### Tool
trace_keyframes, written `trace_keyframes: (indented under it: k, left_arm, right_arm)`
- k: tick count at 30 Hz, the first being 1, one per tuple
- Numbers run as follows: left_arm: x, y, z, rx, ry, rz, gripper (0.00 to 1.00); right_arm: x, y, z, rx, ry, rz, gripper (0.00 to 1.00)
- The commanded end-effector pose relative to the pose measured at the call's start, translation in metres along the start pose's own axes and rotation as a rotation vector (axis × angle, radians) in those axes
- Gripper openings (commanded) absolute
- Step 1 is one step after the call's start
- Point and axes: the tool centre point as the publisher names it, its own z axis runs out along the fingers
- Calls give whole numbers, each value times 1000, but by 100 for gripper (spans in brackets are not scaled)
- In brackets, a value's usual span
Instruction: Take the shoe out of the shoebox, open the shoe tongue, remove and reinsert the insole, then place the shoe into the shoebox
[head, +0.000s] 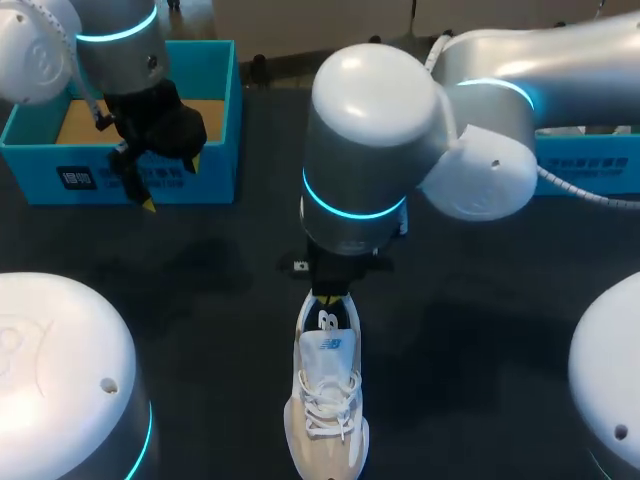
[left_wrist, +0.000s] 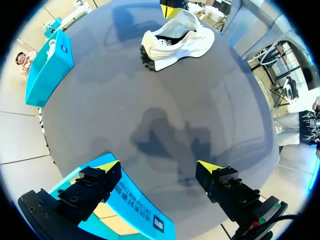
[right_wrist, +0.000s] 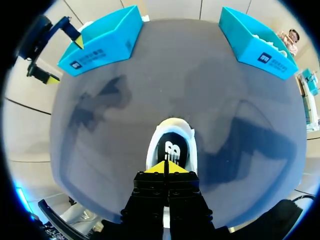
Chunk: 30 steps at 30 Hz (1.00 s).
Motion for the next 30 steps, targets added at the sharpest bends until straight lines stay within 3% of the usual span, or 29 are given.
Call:
trace_keyframes:
  k: [1,9,30]
  left_arm:
    - [0,0,0,-2,1,1,100]
    - [0,0,0,-2,1,1,100]
    - [0,0,0,-2,1,1,100]
  right_arm:
    - [13,-9,16,-78,-129,97,0]
    - [13,-9,16,-78,-129,97,0]
    - [18,-1,69,-101,-138,74,0]
